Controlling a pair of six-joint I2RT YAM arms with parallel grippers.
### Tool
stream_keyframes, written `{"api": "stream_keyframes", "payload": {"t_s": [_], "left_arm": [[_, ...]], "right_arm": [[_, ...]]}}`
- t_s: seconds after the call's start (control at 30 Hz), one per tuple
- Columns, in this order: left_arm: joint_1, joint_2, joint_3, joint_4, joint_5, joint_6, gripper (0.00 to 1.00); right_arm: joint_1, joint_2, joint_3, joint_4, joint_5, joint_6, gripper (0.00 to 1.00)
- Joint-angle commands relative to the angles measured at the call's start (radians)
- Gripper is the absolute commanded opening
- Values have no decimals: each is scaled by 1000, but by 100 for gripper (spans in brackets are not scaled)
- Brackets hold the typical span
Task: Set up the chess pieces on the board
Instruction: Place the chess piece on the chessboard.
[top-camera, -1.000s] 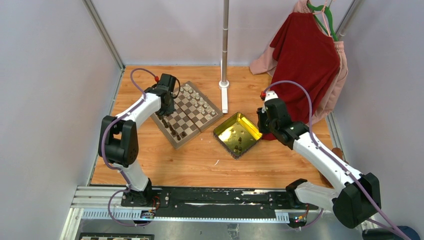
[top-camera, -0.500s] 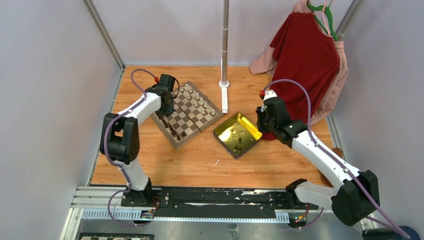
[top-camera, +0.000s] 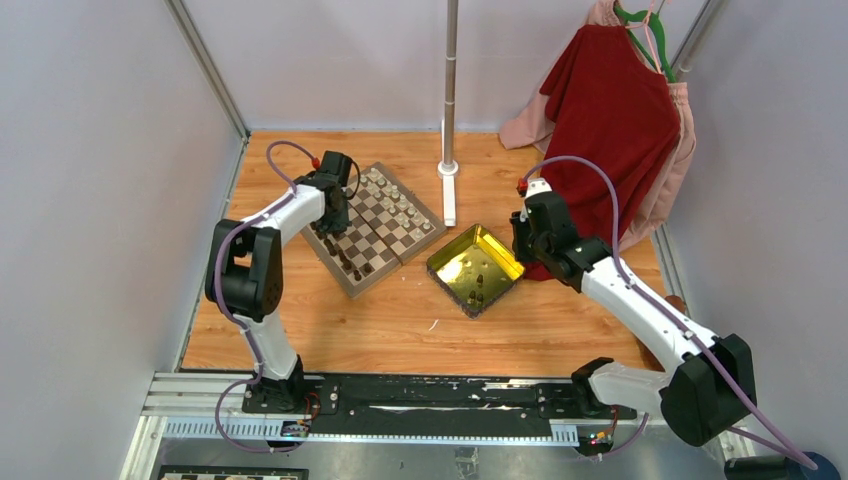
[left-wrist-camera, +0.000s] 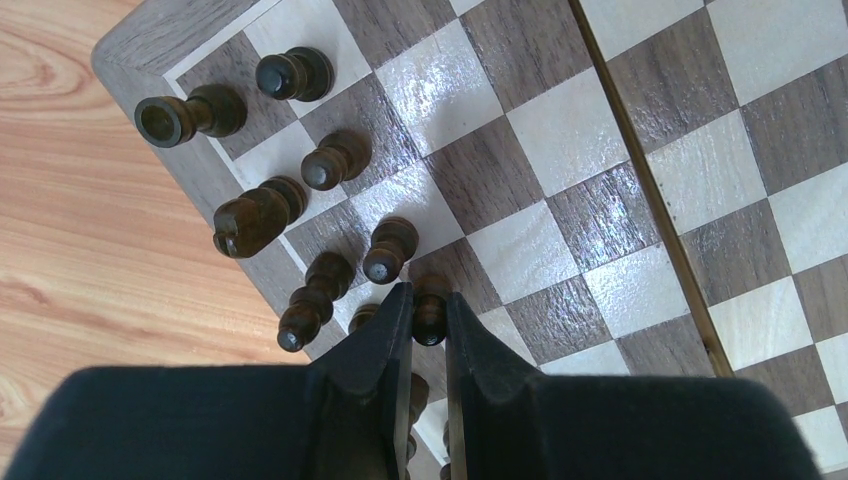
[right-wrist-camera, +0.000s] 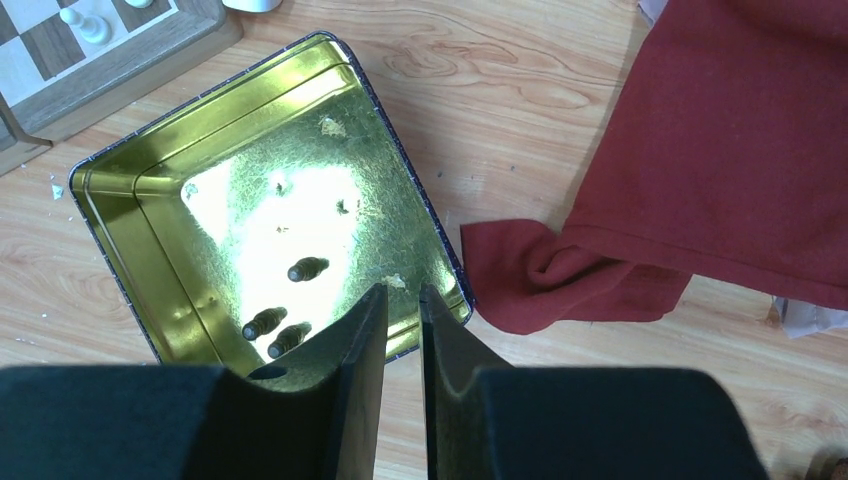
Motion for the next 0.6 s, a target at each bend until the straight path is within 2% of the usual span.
{"api": "stream_keyframes", "payload": {"t_s": [0.0,0.57], "left_arm": [[10,22,3,14,8,6,0],[10,-3,-17,25,43,-12,0]], "right_arm": [[-13,11,36,4,7,-1,22],[-13,3,25,8,3,-5,22]]}}
